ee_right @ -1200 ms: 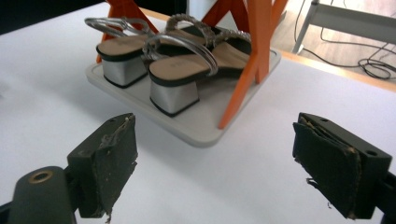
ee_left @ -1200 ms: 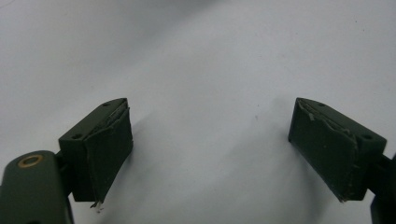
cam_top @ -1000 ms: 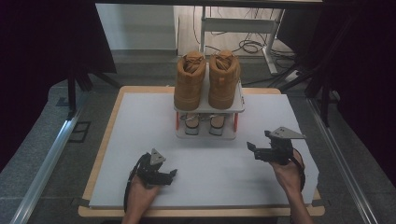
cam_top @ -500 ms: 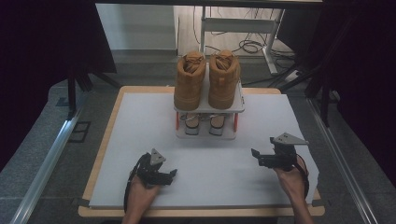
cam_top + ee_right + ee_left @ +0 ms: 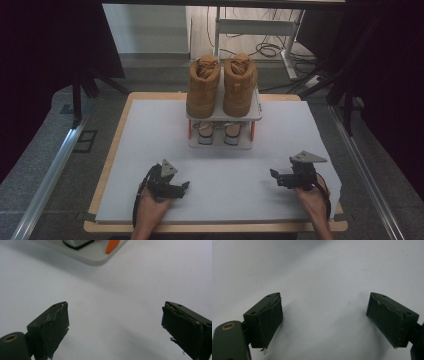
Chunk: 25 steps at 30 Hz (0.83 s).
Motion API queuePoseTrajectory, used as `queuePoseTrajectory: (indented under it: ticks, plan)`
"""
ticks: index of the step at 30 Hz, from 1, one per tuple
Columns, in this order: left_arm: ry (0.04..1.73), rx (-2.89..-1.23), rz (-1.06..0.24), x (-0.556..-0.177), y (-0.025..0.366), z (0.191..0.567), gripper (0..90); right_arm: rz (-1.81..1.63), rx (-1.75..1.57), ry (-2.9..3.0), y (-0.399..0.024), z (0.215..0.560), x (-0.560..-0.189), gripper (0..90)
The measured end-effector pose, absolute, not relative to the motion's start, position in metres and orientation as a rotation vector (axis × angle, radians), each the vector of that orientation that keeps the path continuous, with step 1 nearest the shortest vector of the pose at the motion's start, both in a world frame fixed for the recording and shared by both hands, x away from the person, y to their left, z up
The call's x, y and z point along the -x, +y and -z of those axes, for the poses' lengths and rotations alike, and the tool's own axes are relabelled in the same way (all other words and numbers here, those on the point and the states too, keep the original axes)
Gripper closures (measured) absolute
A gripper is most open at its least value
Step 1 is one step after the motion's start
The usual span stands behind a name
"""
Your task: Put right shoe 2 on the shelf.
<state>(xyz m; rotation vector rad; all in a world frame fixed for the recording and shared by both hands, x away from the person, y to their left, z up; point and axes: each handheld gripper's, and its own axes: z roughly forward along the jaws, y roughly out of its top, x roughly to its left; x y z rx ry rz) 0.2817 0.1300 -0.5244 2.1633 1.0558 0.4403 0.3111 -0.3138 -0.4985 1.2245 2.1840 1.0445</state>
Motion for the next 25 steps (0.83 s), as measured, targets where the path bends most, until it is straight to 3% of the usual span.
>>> queuePoseTrajectory:
  ticks: [11,25]
  plan:
    - [1.054,-2.164,-0.444,-0.281,0.13,0.524,13.4,-0.986,-1.267,2.236,-0.319,0.52,-0.307,7.3]
    - [1.056,-2.163,-0.441,-0.282,0.13,0.524,13.4,-0.946,-1.261,2.258,-0.317,0.522,-0.307,7.2]
